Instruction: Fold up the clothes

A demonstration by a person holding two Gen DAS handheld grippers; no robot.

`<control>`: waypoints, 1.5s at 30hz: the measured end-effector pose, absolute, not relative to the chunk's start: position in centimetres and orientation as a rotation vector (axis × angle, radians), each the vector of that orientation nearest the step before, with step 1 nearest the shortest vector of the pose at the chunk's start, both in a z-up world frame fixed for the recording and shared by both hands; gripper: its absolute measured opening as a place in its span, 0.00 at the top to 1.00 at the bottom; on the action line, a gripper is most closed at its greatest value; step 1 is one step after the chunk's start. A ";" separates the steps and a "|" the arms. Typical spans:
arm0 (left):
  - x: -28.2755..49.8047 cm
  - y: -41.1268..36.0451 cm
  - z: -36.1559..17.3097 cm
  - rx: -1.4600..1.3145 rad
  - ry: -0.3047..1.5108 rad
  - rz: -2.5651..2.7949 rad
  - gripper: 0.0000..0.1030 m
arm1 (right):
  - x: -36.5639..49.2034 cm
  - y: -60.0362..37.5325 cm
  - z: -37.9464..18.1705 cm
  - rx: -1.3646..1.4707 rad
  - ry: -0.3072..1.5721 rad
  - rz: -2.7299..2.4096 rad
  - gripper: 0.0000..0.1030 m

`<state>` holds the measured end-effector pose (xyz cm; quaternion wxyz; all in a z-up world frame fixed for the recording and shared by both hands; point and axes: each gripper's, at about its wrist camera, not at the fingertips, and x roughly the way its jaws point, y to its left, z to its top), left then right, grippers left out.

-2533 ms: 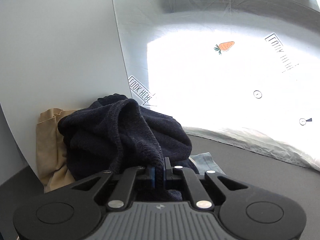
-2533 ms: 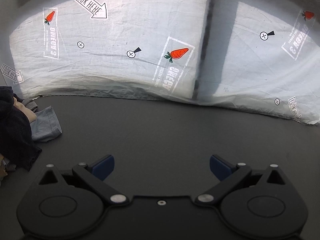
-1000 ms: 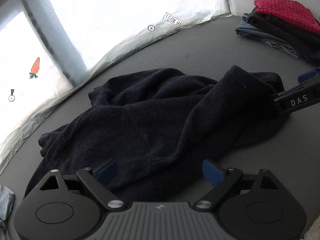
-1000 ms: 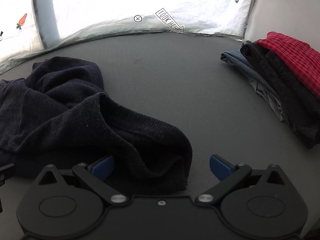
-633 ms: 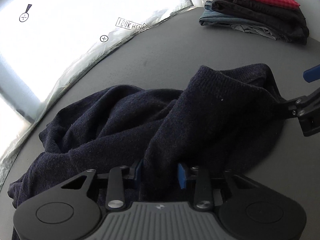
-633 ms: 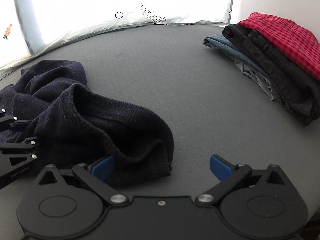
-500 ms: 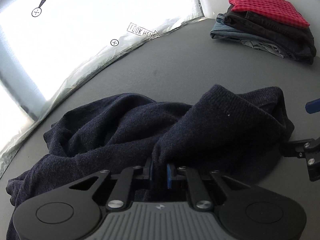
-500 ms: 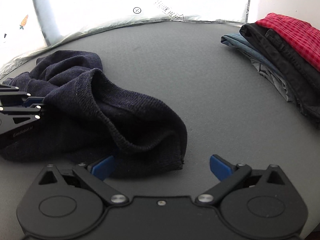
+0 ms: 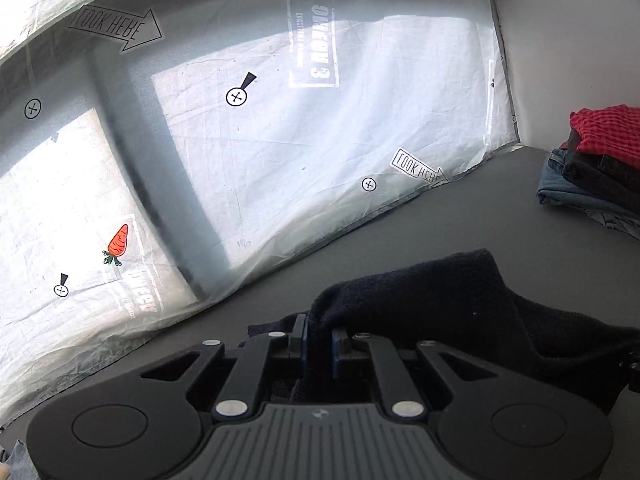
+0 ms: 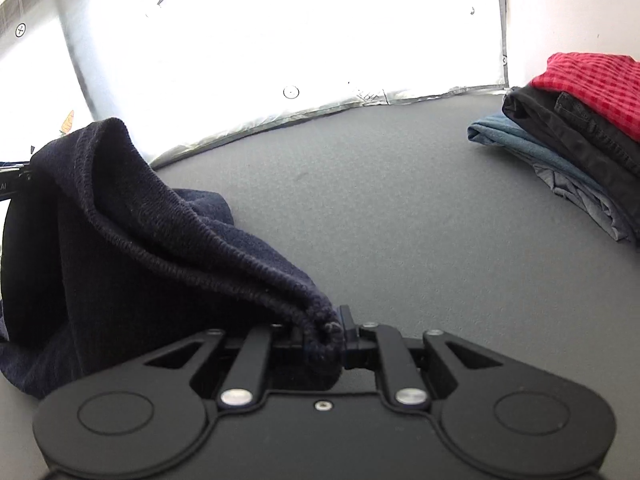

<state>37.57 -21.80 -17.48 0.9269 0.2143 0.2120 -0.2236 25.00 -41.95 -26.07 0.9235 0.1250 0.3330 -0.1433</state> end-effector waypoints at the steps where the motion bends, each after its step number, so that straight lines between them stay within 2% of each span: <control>1: 37.6 -21.5 -16.3 0.438 0.392 -0.430 0.88 | 25.9 -41.8 -24.3 0.214 0.619 -0.286 0.88; 8: 37.8 -18.4 -5.4 0.349 0.078 -0.260 0.89 | 31.4 -40.5 -12.0 0.032 0.226 -0.230 0.89; 12: 36.1 -16.0 0.5 0.289 -0.090 -0.183 0.89 | 31.6 -38.5 -5.3 -0.055 0.016 -0.200 0.89; 18: 34.8 -13.9 6.1 0.080 -0.149 -0.221 0.89 | 27.4 -36.6 2.9 -0.122 -0.232 -0.205 0.89; 24: 35.5 -15.1 8.2 -0.110 -0.129 -0.353 0.89 | 21.0 -35.3 7.0 -0.140 -0.343 -0.186 0.89; 29: 38.6 -13.0 4.5 -0.230 0.052 -0.386 0.88 | 20.1 -33.1 6.5 -0.104 -0.254 -0.073 0.89; 33: 41.8 -8.3 -3.6 -0.205 0.367 -0.238 0.83 | 23.6 -28.0 1.6 -0.078 -0.002 0.066 0.88; 34: 42.6 -6.6 -6.4 -0.201 0.479 -0.177 0.81 | 24.7 -26.8 0.1 -0.052 0.072 0.102 0.85; 36: 43.5 -2.7 -12.1 -0.208 0.703 -0.047 0.75 | 28.1 -23.4 -4.8 0.021 0.340 0.251 0.79; 38: 42.8 2.0 -18.3 -0.245 0.909 0.096 0.75 | 30.9 -19.2 -11.8 0.089 0.685 0.470 0.66; 39: 41.4 4.4 -20.9 -0.278 0.969 0.156 0.75 | 31.4 -17.9 -14.4 0.113 0.786 0.525 0.65; 42: 36.0 10.0 -25.1 -0.429 1.041 0.255 0.75 | 30.6 -14.9 -19.4 0.056 0.980 0.628 0.61; 43: 34.0 11.2 -25.9 -0.481 1.044 0.264 0.73 | 30.3 -14.8 -19.7 0.028 0.979 0.633 0.59; 44: 32.4 11.8 -26.4 -0.515 1.046 0.258 0.69 | 30.1 -14.8 -19.9 0.003 0.974 0.634 0.52; 45: 30.9 12.1 -26.8 -0.537 1.052 0.244 0.63 | 30.2 -15.3 -19.7 -0.003 0.953 0.612 0.50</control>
